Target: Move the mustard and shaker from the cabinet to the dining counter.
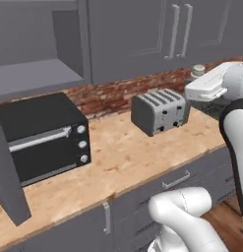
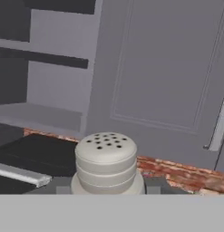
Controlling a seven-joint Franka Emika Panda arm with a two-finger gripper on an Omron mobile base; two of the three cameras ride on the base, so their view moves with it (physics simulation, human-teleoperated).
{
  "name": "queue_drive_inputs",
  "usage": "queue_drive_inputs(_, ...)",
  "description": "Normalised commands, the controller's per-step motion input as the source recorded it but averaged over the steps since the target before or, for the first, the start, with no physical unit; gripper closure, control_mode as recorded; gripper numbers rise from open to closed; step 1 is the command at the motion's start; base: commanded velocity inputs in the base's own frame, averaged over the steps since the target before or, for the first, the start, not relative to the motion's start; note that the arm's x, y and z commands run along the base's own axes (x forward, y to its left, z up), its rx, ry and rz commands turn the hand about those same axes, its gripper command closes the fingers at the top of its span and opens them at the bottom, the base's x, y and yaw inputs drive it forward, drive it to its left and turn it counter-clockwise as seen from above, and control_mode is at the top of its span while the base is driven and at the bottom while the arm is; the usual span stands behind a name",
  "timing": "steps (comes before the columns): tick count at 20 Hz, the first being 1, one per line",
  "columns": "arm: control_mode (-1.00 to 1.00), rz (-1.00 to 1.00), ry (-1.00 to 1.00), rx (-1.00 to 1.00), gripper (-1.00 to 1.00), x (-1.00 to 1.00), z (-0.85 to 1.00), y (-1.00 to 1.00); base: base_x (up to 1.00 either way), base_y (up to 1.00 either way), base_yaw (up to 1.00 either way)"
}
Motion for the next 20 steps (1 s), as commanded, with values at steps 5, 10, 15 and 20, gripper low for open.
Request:
queue_drive_inputs(5, 1.0, 0.0, 0.0, 0.0, 1.0, 0.0, 0.0, 0.0, 0.0, -0.3, -0.88)
queue_drive_inputs(10, 1.0, 0.0, 0.0, 0.0, 1.0, 0.0, 0.0, 0.0, 0.0, -0.1, -0.92)
queue_drive_inputs(15, 1.0, 0.0, 0.0, 0.0, 1.0, 0.0, 0.0, 0.0, 0.01, -0.15, -0.9)
queue_drive_inputs(20, 1.0, 0.0, 0.0, 0.0, 1.0, 0.0, 0.0, 0.0, 0.19, -0.12, -0.82)
